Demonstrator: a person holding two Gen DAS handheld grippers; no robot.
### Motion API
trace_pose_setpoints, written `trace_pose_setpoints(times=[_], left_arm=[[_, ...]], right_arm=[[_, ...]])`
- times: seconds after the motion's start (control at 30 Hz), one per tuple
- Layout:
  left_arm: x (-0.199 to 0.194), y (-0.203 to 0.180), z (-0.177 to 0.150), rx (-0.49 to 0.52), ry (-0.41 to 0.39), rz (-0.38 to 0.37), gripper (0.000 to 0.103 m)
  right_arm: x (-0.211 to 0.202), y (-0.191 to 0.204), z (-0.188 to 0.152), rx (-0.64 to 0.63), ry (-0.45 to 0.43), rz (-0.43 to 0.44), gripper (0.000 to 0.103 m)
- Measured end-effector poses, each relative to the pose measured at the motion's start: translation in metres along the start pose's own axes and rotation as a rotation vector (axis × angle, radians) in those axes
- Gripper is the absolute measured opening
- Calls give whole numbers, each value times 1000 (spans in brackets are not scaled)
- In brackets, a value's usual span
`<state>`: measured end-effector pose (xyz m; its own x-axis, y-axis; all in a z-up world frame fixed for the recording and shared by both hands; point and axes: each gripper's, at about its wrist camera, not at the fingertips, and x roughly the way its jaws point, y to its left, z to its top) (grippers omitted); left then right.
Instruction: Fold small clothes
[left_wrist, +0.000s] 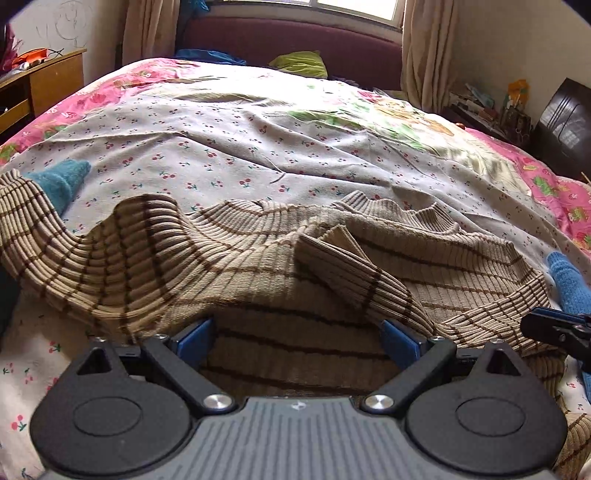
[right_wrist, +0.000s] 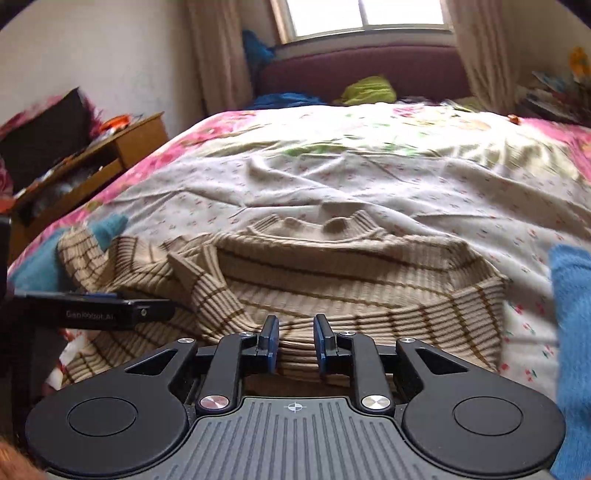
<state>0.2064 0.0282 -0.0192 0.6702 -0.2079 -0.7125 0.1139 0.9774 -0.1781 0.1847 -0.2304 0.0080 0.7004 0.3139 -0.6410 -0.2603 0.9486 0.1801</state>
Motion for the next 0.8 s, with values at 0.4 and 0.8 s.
trace_pose_setpoints(times=[0.4,0.8], left_arm=[[-34,41,5,-20,-71,16,103],[-56,61,13,-62,-136,-26,103]], right_arm=[[100,69,51,-329,131,245,26],[49,59,96,-233,190,670,5]])
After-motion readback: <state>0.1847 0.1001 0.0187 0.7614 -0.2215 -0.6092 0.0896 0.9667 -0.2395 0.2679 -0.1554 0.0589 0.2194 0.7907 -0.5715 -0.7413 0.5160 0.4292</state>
